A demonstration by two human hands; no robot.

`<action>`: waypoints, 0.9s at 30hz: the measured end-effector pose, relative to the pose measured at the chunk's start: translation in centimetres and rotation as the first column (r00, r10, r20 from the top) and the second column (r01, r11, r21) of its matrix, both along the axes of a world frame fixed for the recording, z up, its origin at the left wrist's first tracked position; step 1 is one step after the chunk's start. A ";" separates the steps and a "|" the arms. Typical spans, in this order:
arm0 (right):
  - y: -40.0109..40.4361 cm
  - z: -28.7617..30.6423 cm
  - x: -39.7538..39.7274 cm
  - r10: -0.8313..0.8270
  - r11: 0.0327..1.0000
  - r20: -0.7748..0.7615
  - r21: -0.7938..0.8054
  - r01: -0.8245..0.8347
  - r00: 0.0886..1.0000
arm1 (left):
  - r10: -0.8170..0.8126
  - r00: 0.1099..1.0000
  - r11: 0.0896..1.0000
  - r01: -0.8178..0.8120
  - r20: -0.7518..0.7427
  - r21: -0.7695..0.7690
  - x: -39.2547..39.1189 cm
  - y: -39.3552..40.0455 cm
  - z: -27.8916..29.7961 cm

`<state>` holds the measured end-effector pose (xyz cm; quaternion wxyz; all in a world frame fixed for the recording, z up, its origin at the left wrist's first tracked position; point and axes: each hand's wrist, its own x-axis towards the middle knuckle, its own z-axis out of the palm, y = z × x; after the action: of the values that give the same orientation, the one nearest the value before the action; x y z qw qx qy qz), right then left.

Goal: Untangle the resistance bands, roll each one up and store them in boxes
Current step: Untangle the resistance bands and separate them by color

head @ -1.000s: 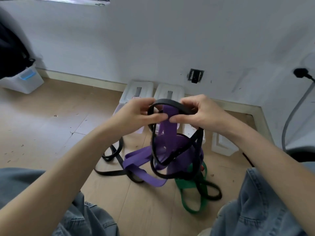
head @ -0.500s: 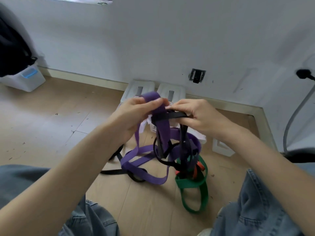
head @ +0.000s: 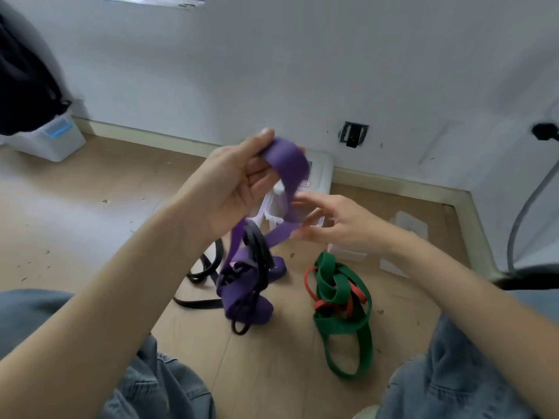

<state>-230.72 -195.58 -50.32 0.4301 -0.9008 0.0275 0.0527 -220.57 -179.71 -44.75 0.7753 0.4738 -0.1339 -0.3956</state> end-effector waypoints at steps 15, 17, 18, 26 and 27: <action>2.5 -0.3 0.0 -0.190 0.854 0.036 0.500 0.147 0.981 | -0.107 0.984 0.990 0.092 -0.140 -0.111 0.8 0.3 -0.6; 1.8 1.0 0.1 -0.264 0.821 0.078 0.542 0.182 0.961 | -0.157 0.988 0.988 0.157 -0.012 -0.001 0.4 0.2 -1.4; 1.6 1.3 0.2 -0.289 0.862 0.102 0.461 0.213 0.952 | -0.181 0.983 0.983 0.180 0.019 0.019 0.3 0.1 -1.7; 0.8 1.8 0.1 -0.398 0.868 0.097 0.362 0.340 0.912 | -0.317 0.944 0.938 0.296 0.096 0.181 0.9 0.6 -0.5; 0.3 2.3 -0.2 -0.411 0.827 0.069 0.448 0.340 0.909 | -0.348 0.909 0.897 0.251 0.230 0.362 1.6 1.2 -0.4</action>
<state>-230.96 -195.30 -48.05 0.6190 -0.7627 0.1572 -0.1019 -218.99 -178.52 -45.13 0.5876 0.6208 -0.2508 -0.4544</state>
